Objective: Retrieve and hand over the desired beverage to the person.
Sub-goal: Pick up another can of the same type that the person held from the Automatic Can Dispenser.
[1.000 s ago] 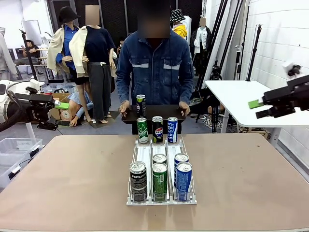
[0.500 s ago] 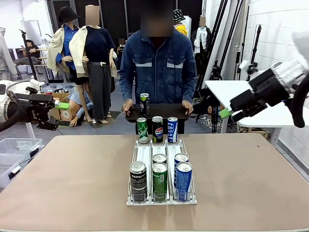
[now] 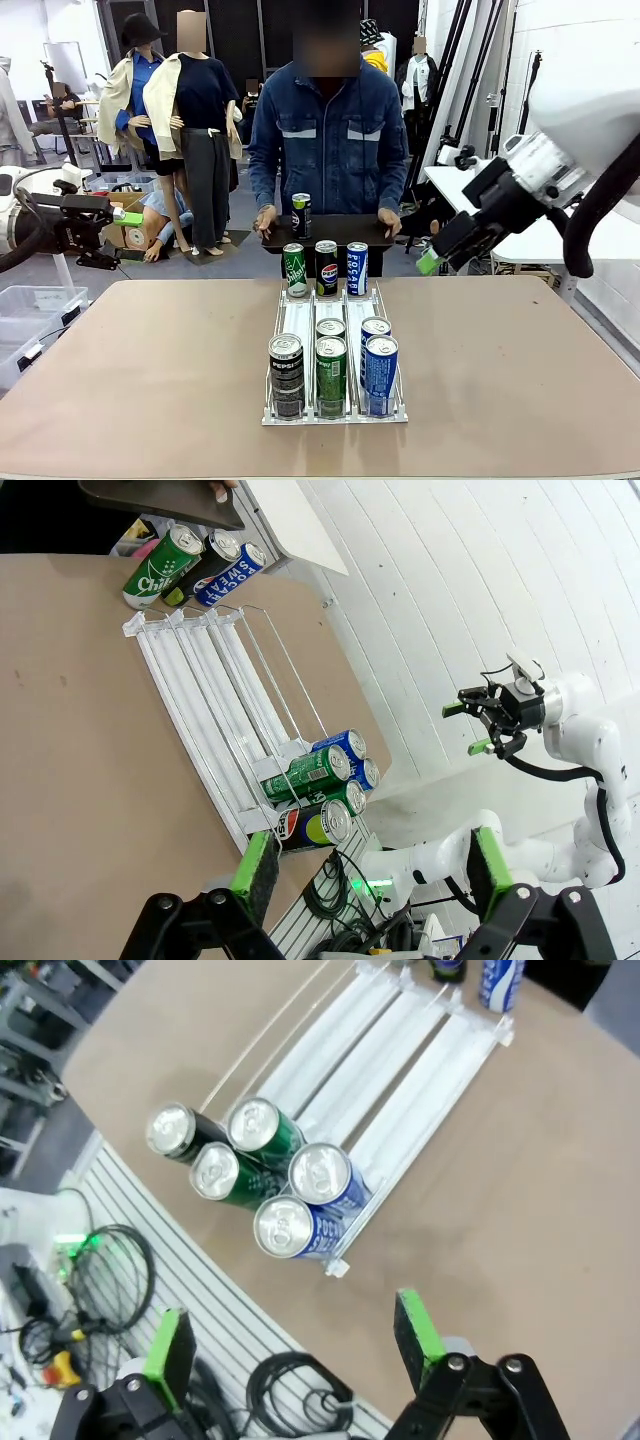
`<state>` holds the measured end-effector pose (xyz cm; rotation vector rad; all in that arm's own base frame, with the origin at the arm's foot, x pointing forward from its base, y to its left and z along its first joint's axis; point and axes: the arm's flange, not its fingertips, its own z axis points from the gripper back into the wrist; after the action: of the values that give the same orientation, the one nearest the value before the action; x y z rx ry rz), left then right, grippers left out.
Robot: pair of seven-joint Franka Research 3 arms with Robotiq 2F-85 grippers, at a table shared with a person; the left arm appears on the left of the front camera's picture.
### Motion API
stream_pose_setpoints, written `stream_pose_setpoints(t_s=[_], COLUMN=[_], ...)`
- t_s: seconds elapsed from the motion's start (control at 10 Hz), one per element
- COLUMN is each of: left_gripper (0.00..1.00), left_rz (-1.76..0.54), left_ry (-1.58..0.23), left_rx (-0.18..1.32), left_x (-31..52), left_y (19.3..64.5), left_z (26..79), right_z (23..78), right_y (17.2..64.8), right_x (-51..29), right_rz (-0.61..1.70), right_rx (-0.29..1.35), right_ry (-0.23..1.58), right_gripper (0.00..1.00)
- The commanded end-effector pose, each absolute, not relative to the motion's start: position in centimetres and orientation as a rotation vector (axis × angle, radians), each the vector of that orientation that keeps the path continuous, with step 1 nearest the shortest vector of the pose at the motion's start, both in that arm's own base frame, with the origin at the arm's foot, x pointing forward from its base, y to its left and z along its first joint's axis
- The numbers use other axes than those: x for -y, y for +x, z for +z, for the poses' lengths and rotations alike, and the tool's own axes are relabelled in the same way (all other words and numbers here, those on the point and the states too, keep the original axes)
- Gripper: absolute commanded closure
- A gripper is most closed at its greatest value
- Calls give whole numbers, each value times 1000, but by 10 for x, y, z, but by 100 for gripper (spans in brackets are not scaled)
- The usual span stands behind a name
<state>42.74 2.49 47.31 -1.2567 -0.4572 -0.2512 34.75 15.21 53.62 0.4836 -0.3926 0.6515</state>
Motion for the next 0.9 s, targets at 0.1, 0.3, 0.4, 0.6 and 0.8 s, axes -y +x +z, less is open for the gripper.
stream_pose_setpoints(t_s=[0.1,0.3,0.4,0.6,0.8], left_gripper=[0,0,0,0,0], left_rz=[-243,-243,-243,-243,-243], left_ry=[-1273,-1273,-1273,-1273,-1273], left_rx=[469,469,469,469,469], left_x=[-25,-25,-25,-25,-25], left_y=[427,427,427,427,427], left_z=[474,474,474,474,474], right_z=[524,515,508,500,492], right_y=[348,348,350,350,350], right_x=[-175,-187,-195,-205,-218], right_rz=[636,662,673,679,700], right_rx=[364,351,331,322,294], right_ry=[370,322,292,256,213], right_gripper=[0,0,0,0,0])
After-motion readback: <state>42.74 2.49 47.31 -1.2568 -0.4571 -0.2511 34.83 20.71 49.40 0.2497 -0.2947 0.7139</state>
